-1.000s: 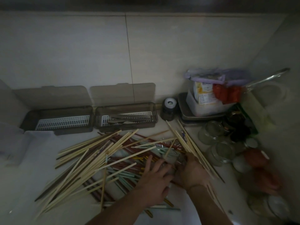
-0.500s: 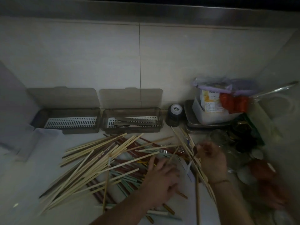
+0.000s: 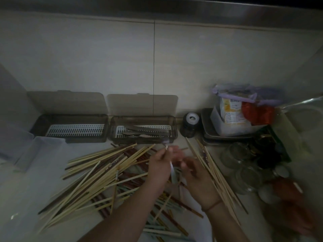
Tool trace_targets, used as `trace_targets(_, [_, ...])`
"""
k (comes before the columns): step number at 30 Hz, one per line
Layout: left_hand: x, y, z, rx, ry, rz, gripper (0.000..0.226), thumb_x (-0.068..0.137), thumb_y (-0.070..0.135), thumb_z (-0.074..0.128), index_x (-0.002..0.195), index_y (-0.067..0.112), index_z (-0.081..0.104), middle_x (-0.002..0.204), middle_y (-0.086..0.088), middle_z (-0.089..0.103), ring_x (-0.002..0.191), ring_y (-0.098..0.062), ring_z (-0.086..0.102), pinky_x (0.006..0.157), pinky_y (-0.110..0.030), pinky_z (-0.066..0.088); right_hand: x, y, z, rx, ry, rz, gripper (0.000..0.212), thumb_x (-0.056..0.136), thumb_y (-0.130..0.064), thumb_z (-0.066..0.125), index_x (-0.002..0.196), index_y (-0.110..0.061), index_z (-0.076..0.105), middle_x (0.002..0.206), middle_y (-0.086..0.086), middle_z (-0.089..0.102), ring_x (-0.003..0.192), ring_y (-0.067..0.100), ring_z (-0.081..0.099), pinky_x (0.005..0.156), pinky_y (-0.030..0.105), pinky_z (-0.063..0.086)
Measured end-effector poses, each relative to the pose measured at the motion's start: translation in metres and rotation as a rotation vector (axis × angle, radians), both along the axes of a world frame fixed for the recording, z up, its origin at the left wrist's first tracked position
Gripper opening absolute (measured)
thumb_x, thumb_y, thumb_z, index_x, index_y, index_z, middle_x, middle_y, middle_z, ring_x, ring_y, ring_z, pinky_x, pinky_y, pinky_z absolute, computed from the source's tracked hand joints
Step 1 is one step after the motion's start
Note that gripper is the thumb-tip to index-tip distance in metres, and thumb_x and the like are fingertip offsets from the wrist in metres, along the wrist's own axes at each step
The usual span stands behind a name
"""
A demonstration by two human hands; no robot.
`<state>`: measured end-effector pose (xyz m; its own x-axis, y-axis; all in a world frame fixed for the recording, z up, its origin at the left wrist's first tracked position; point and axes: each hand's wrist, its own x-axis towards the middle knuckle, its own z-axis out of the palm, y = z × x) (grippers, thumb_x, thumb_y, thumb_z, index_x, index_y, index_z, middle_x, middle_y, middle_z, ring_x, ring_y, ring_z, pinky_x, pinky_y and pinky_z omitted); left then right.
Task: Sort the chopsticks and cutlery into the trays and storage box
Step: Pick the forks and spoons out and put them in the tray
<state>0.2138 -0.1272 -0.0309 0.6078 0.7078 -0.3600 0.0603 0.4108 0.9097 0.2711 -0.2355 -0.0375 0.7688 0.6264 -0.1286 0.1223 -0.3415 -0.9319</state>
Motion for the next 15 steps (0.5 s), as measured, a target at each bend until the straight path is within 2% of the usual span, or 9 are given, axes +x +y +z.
trace_targets(3, [0.000,0.022,0.000,-0.264,-0.133,0.051,0.029,0.101,0.029,0.047,0.110,0.010,0.066,0.101,-0.007,0.076,0.097,-0.018,0.072,0.083,-0.031,0.055,-0.010,0.011,-0.005,0.033,0.149,0.079,0.016,0.095,-0.015,0.055,0.096,-0.013,0.070,0.087,0.000,0.071,0.076,0.007,0.065,0.066,0.020,0.049])
trace_targets(5, [-0.001,0.033,-0.002,-0.307,-0.153,0.067,0.030,0.101,0.032,0.046,0.115,0.013,0.065,0.105,-0.005,0.075,0.103,-0.019,0.070,0.089,-0.037,0.052,-0.010,0.021,-0.006,0.062,0.266,0.044,0.013,0.093,-0.009,0.057,0.093,-0.011,0.070,0.083,0.002,0.071,0.073,0.015,0.064,0.065,0.028,0.052])
trace_targets(8, [-0.002,0.049,-0.008,-0.301,-0.137,0.104,0.027,0.100,0.035,0.049,0.109,0.017,0.067,0.105,-0.004,0.075,0.103,-0.022,0.070,0.087,-0.042,0.054,-0.001,0.037,-0.003,0.081,0.520,-0.020,0.010,0.090,-0.005,0.060,0.095,-0.008,0.069,0.076,0.008,0.068,0.068,0.020,0.059,0.059,0.029,0.048])
trace_targets(10, [-0.005,0.061,-0.012,-0.178,-0.046,0.084,0.028,0.099,0.037,0.052,0.102,0.018,0.072,0.101,-0.005,0.075,0.097,-0.025,0.071,0.089,-0.045,0.055,0.009,0.048,0.001,0.123,0.588,-0.063,0.013,0.089,-0.005,0.061,0.098,-0.008,0.069,0.079,0.011,0.068,0.065,0.020,0.058,0.057,0.028,0.048])
trace_targets(11, [-0.008,0.068,-0.018,-0.058,0.023,0.063,0.028,0.098,0.040,0.055,0.097,0.020,0.074,0.099,-0.006,0.075,0.094,-0.025,0.071,0.089,-0.041,0.056,0.016,0.054,0.003,0.150,0.579,-0.104,0.014,0.089,-0.003,0.061,0.099,-0.007,0.069,0.080,0.012,0.068,0.064,0.020,0.059,0.057,0.028,0.049])
trace_targets(12, [-0.012,0.075,-0.022,0.107,0.094,0.039,0.028,0.096,0.042,0.057,0.094,0.020,0.075,0.099,-0.006,0.074,0.092,-0.022,0.071,0.087,-0.030,0.056,0.024,0.060,0.005,0.158,0.538,-0.145,0.014,0.088,-0.003,0.062,0.099,-0.008,0.070,0.079,0.011,0.069,0.064,0.020,0.059,0.056,0.028,0.051])
trace_targets(13, [-0.017,0.082,-0.028,0.298,0.168,0.004,0.026,0.096,0.040,0.057,0.096,0.020,0.074,0.104,-0.004,0.071,0.094,-0.018,0.069,0.084,-0.019,0.053,0.032,0.067,0.006,0.137,0.470,-0.173,0.013,0.087,-0.003,0.063,0.097,-0.009,0.070,0.078,0.010,0.069,0.063,0.020,0.059,0.054,0.026,0.051])
trace_targets(14, [-0.023,0.089,-0.034,0.504,0.257,-0.037,0.026,0.097,0.038,0.057,0.105,0.018,0.072,0.113,-0.002,0.065,0.101,-0.017,0.065,0.085,-0.013,0.048,0.041,0.074,0.007,0.098,0.398,-0.185,0.013,0.087,-0.005,0.064,0.096,-0.010,0.070,0.075,0.008,0.068,0.059,0.018,0.058,0.051,0.024,0.049])
trace_targets(15, [-0.030,0.094,-0.040,0.687,0.373,-0.085,0.031,0.097,0.037,0.056,0.116,0.016,0.069,0.125,-0.001,0.056,0.111,-0.017,0.060,0.091,-0.016,0.046,0.049,0.082,0.006,0.046,0.336,-0.186,0.012,0.088,-0.006,0.064,0.096,-0.011,0.070,0.073,0.006,0.068,0.054,0.015,0.056,0.046,0.022,0.047])
